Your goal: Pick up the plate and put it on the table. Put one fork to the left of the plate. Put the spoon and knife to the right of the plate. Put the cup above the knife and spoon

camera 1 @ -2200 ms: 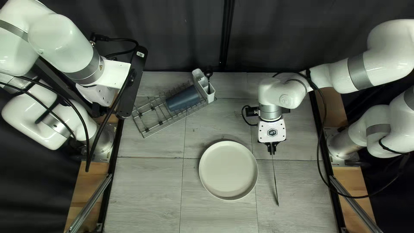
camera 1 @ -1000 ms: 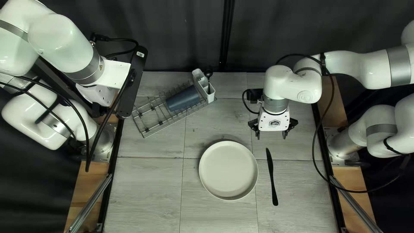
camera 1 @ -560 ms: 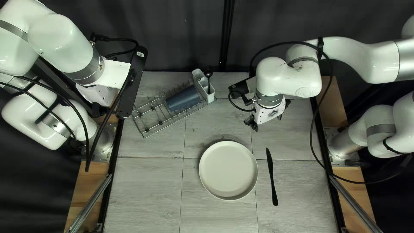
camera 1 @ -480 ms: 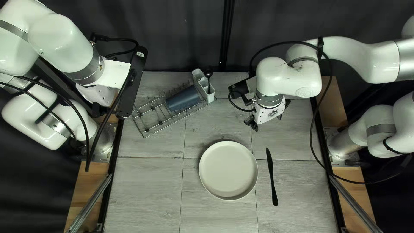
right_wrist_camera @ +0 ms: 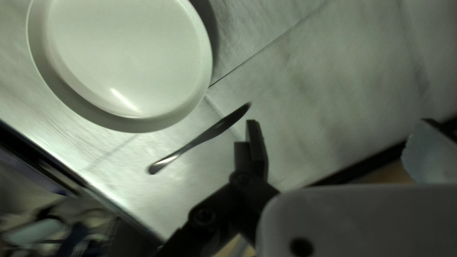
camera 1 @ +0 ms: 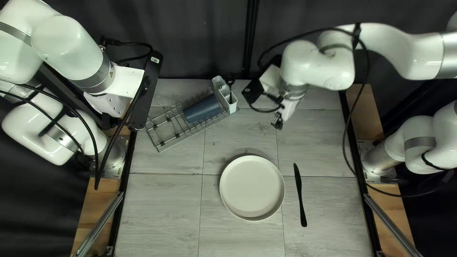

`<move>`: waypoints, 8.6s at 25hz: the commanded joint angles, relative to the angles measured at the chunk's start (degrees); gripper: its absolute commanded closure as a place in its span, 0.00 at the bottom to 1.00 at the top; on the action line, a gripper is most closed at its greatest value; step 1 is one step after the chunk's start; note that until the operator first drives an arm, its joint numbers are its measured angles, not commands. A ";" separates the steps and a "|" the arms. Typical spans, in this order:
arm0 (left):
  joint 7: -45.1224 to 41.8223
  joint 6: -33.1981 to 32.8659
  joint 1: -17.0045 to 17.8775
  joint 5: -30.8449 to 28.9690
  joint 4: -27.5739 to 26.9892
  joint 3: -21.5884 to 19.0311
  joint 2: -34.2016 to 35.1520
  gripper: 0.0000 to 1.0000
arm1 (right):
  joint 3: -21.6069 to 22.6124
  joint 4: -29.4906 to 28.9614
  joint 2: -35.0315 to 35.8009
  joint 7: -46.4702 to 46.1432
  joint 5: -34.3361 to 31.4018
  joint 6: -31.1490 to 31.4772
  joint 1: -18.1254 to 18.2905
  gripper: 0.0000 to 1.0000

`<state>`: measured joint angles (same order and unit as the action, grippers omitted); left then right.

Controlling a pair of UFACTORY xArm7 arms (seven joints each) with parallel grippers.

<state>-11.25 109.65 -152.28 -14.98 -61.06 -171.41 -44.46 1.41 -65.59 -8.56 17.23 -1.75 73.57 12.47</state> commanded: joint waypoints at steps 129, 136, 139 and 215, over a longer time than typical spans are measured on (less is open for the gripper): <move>0.00 0.00 0.00 0.00 0.00 0.00 0.00 0.00 | 1.37 27.62 -17.40 -43.59 42.32 4.46 0.79 1.00; 0.00 0.00 0.00 0.00 0.00 0.00 0.00 0.00 | 2.63 33.27 -14.72 -49.14 46.96 -0.07 -1.35 1.00; 0.00 0.00 0.00 0.00 0.00 0.00 0.00 0.00 | 3.87 38.07 -13.48 -53.31 50.98 -4.22 -3.00 1.00; 0.00 0.00 0.00 0.00 0.00 0.00 0.00 0.00 | 11.51 15.69 -27.26 -28.05 17.01 13.92 9.70 0.00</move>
<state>-11.25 109.65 -152.28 -14.98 -61.06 -171.41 -44.45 12.90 -49.87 -35.80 -10.85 15.29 87.47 22.17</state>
